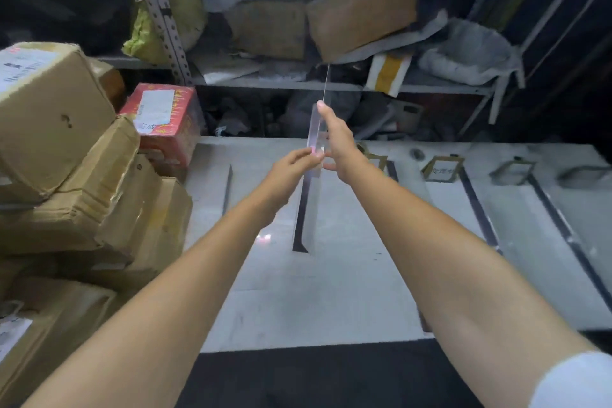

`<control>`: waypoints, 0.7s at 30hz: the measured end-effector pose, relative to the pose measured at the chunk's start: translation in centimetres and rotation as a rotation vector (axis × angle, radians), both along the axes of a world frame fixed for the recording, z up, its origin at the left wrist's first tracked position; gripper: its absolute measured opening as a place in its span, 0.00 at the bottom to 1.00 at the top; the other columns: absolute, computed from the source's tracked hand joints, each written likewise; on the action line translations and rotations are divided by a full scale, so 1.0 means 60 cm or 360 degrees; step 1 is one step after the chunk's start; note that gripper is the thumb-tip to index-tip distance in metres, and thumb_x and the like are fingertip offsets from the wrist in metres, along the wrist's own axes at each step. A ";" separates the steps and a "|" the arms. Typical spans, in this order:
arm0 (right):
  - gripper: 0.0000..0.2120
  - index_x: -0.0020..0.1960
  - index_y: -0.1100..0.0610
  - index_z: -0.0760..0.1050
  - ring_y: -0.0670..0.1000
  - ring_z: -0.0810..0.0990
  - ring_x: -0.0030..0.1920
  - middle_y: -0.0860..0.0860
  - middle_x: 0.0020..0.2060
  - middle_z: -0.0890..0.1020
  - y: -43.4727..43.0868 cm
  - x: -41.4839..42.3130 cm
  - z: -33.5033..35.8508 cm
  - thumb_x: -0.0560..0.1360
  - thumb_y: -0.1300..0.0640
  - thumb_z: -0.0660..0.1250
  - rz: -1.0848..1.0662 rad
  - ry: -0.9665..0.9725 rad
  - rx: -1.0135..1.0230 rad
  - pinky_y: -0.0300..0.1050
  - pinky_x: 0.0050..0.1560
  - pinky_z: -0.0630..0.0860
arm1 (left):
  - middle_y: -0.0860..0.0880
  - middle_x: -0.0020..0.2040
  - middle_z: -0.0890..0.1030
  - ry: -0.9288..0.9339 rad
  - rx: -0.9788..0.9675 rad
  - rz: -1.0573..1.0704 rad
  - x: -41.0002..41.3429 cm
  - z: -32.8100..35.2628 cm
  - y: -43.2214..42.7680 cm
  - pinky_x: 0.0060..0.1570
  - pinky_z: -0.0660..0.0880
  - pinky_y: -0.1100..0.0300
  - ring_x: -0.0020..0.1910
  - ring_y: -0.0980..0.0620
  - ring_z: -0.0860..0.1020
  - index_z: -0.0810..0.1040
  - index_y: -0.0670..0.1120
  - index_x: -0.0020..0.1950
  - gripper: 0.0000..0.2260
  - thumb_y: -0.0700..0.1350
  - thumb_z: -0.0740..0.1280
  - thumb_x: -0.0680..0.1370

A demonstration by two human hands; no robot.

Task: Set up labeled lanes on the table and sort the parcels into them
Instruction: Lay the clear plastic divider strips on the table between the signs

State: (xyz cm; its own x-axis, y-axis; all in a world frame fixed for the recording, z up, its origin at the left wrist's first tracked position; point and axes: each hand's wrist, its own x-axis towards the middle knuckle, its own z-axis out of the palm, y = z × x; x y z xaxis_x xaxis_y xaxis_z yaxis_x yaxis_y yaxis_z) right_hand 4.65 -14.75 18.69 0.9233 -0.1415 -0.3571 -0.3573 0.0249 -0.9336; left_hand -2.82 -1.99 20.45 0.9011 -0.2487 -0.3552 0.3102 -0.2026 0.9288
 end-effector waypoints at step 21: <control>0.39 0.79 0.45 0.60 0.63 0.64 0.75 0.54 0.78 0.62 -1.011 -0.351 0.059 0.74 0.27 0.58 -0.0760 0.0110 0.0060 0.63 0.66 0.66 | 0.51 0.78 0.64 0.0119 -0.0140 -0.1014 -0.274 0.032 -0.938 0.73 0.62 0.34 0.78 0.43 0.61 0.65 0.59 0.75 0.36 0.68 0.70 0.70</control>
State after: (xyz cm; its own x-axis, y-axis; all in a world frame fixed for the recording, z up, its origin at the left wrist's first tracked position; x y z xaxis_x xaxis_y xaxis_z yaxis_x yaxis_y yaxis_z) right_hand -16.42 -75.42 22.22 0.7322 -0.5297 -0.4281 -0.3587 0.2344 -0.9035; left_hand -19.23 -58.28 22.37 0.5411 -0.7575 -0.3653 0.2189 -0.2925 0.9309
